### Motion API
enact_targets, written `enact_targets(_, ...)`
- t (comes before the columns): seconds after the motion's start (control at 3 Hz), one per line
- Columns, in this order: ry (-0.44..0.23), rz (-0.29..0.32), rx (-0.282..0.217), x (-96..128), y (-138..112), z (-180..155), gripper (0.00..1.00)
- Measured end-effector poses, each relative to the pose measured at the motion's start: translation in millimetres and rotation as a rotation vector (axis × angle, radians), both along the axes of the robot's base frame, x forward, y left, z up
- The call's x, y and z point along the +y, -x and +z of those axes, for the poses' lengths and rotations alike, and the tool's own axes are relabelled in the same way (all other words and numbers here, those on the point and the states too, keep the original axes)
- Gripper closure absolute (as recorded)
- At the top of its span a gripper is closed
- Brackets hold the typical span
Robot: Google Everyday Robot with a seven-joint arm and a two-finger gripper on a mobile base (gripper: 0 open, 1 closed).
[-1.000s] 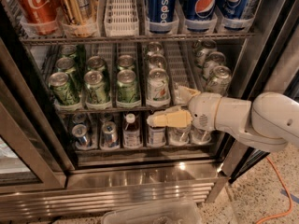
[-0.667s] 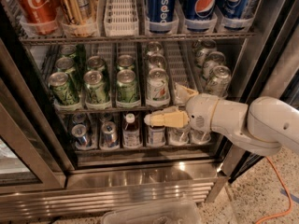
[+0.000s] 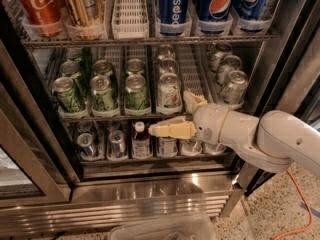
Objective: Pick 7up can from middle shelf of fridge
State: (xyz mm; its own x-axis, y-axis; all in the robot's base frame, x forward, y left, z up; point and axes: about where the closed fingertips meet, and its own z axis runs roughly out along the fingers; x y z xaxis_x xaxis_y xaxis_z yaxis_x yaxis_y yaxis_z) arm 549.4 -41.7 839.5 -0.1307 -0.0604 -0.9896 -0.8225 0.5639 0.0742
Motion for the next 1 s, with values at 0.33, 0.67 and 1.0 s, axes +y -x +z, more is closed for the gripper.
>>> enact_targets(0.33, 0.000, 0.003, -0.034, 6.6, -7.5, 0.9, 0.00)
enact_targets(0.67, 0.014, -0.009, -0.055, 5.7, -15.3, -0.8, 0.00)
enact_targets(1.0, 0.033, -0.045, -0.066, -1.2, -22.1, -4.0, 0.00)
